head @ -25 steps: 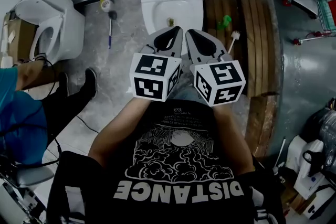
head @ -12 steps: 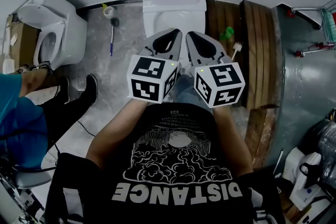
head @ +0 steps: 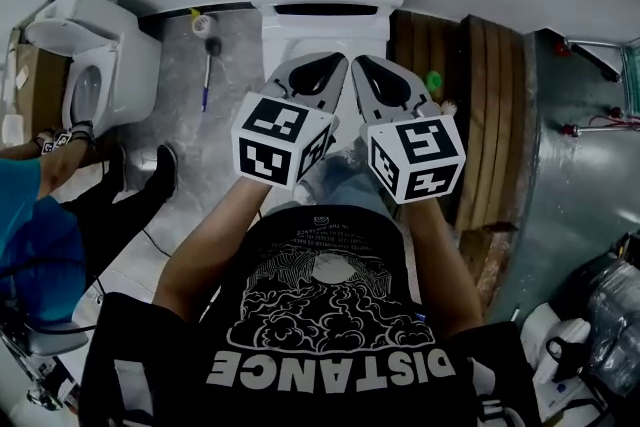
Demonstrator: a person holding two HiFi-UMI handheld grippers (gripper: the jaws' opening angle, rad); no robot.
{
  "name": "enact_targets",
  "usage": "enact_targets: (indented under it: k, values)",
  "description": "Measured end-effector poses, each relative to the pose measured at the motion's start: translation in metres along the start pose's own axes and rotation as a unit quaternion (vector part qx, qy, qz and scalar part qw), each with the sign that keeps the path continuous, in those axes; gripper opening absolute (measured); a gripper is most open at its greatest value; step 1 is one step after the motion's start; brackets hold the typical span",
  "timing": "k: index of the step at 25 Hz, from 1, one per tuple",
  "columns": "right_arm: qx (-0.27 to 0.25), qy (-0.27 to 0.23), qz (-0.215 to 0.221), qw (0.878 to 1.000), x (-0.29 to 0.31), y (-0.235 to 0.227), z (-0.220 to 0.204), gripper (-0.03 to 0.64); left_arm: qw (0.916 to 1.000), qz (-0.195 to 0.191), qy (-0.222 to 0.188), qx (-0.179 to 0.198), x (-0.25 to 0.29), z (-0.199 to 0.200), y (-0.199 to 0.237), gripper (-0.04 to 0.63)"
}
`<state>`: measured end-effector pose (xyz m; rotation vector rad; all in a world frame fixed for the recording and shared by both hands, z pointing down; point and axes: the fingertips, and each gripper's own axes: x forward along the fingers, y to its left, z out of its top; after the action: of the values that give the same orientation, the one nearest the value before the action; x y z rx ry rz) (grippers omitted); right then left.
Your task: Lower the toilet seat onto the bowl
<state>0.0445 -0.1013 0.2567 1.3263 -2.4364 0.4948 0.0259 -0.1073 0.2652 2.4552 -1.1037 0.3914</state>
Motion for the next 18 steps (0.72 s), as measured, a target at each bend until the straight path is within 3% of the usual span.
enact_targets:
  k: [9, 18]
  values:
    - [-0.038, 0.006, 0.026, 0.999, 0.036, -0.063, 0.034, 0.02, 0.9997, -0.003, -0.008, 0.022, 0.054, 0.045, 0.025, 0.014]
    - [-0.085, 0.005, 0.061, 0.994, 0.056, -0.099, 0.063, 0.021, 0.9983, 0.021, -0.007, 0.053, 0.079, 0.081, 0.047, 0.015]
